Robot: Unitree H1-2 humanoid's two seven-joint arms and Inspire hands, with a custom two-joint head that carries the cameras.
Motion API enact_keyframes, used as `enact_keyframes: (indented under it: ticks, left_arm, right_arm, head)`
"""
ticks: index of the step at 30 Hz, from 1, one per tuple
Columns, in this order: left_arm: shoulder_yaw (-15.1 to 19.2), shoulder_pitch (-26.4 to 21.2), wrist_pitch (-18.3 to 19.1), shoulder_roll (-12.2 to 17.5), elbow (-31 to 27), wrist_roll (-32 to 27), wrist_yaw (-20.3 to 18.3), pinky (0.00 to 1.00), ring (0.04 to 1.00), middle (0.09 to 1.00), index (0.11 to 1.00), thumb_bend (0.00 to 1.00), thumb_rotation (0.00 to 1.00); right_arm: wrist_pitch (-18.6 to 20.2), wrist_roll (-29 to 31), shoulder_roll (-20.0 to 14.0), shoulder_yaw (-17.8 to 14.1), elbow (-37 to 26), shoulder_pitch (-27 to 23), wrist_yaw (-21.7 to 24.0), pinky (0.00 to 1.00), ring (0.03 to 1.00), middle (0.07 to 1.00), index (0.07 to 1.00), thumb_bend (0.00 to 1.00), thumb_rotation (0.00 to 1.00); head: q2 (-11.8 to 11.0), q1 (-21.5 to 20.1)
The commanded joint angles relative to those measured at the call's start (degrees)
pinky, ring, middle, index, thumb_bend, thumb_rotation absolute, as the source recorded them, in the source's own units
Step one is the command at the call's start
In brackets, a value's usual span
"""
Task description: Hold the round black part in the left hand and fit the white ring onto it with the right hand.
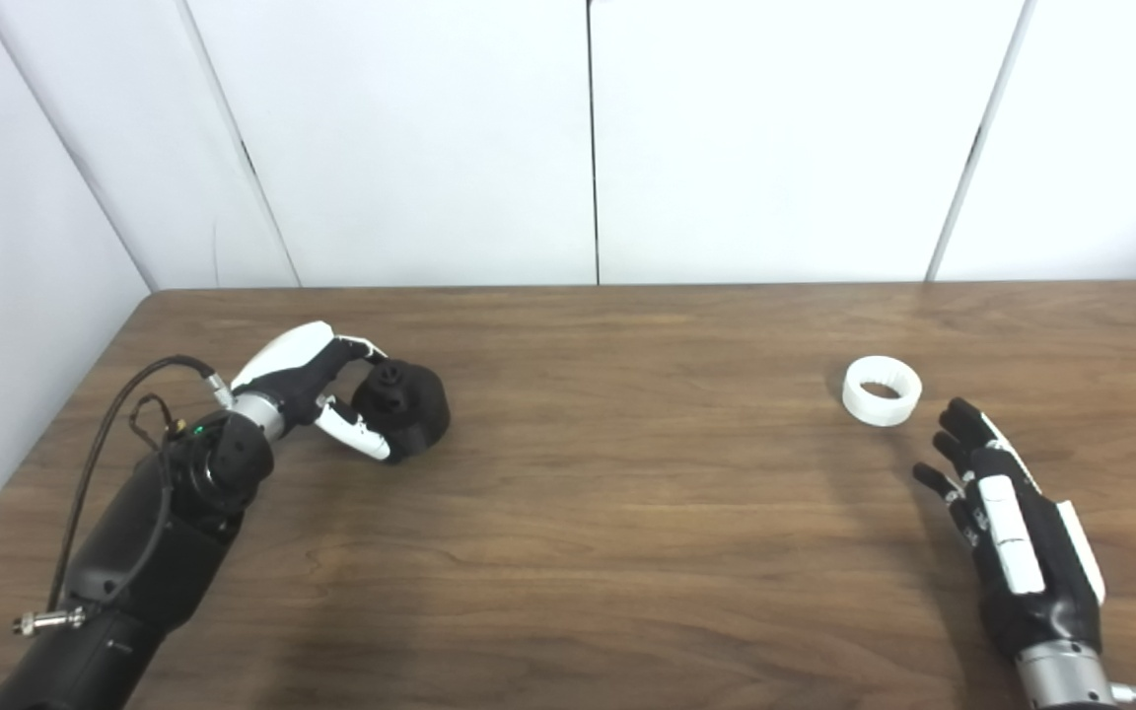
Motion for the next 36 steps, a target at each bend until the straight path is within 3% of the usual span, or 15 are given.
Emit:
enact_keyframes:
  ticks: [1,18,24,36]
  left_arm:
    - [0.77,-2.10,-0.89,1.28,-2.02,0.59,1.18,0.82,0.936,0.886,0.706,0.87,0.20]
    - [0.59,-0.27,-0.97,1.38,-6.33,-0.14,-1.13,0.83,0.939,0.894,0.689,0.87,0.20]
    - [0.81,0.67,0.41,0.30,-8.85,-0.87,-2.57,0.86,0.956,0.903,0.703,0.87,0.18]
    - [-0.47,1.28,-0.68,-1.46,-11.33,-1.12,-3.90,0.87,0.967,0.907,0.695,0.86,0.15]
  right_arm:
    - [-1.67,0.01,-0.22,0.01,-1.17,0.56,0.15,0.83,0.941,0.925,0.902,0.65,0.80]
    - [-0.79,0.14,0.05,0.41,-2.26,0.73,0.06,0.84,0.952,0.937,0.914,0.66,0.80]
    - [-0.48,0.22,0.03,0.49,-2.81,0.63,0.14,0.85,0.958,0.944,0.920,0.65,0.80]
    - [-0.50,0.54,0.07,0.37,-2.88,0.59,0.19,0.86,0.964,0.946,0.921,0.65,0.80]
  head:
    - [0.04,0.02]
    - [1.00,-0.60]
    - [1.16,-0.73]
    - [1.40,-0.95]
